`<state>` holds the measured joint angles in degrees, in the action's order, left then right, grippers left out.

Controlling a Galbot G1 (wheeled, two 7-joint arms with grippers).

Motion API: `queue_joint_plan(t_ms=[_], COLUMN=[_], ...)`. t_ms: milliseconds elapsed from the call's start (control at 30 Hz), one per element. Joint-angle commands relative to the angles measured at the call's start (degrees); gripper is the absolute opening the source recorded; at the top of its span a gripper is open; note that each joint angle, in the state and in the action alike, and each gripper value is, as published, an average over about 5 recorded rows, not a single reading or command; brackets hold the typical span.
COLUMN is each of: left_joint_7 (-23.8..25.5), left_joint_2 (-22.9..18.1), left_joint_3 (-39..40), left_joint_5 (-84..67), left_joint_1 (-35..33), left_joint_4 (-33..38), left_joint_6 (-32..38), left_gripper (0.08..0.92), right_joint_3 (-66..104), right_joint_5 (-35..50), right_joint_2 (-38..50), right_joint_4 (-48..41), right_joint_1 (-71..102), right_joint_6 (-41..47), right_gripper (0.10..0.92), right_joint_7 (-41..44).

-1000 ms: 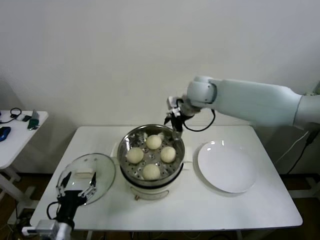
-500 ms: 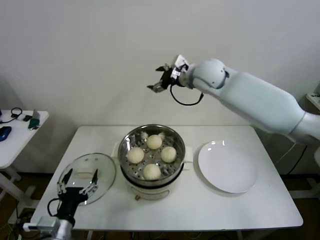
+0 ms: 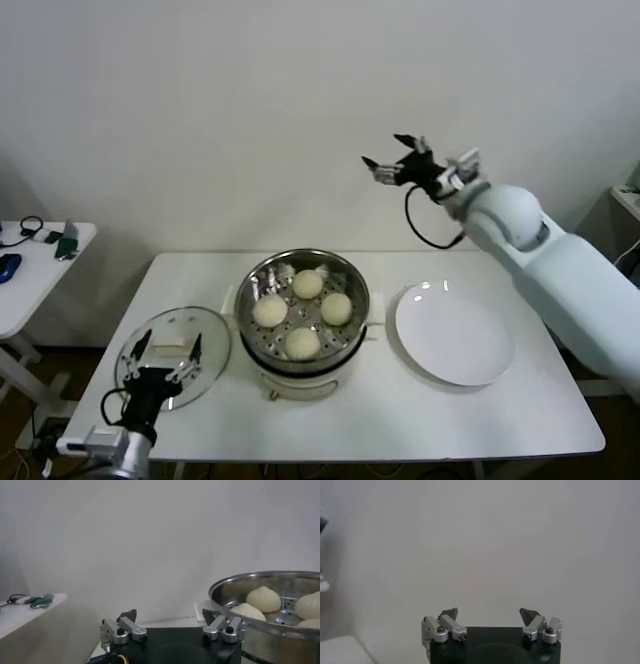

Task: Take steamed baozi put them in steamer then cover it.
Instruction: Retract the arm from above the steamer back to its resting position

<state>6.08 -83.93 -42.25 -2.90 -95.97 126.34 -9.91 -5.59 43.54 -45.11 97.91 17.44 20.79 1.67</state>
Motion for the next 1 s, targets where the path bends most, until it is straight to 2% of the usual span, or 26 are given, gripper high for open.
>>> queue_joint_plan(t_ms=[33,233,400,533,667,833,1000], left_joint_7=[-0.35,-2.07,-3.84,-6.04,-11.13,-21.70,-25.72], left_joint_2=[0.54,1.40,3.63,6.07,8.59,11.64,12.23], left_joint_3=[0.06,-0.08,-0.50,-0.89,-1.05,-2.01,-1.70], left_joint_5=[1.65,3.83,8.45,14.63,23.23,49.88,65.06], left_joint_1=[0.19,-0.19,-0.75,-1.23,-1.71,-2.04,-1.41], left_joint_4=[-0.36,-0.47,-0.67,-1.95,-3.61,-7.12,-11.61], left_joint_6=[0.89,2.39,4.63,7.10,8.92,9.67,8.63], left_gripper=[0.823,0.823,0.823,0.823,0.823,0.823,0.823], right_joint_3=[41.03,53.39,56.39,55.25,53.81,52.20,50.14], right_joint_5=[-7.44,-14.23,-16.27,-17.84,-18.38,-18.93,-19.10], right_joint_2=[-3.46,-14.43,-21.92,-26.06,-28.68,-30.20,-31.19], right_joint_4=[18.37,20.28,19.69,17.98,16.05,14.90,12.38], right_joint_1=[47.31,66.26,75.48,80.21,83.01,84.99,85.99], right_joint_6=[-4.99,-16.49,-27.87,-33.42,-36.99,-39.55,-41.27], right_gripper=[0.823,0.823,0.823,0.823,0.823,0.823,0.823], right_joint_7=[-0.43,8.08,10.80,12.04,12.39,11.63,10.34])
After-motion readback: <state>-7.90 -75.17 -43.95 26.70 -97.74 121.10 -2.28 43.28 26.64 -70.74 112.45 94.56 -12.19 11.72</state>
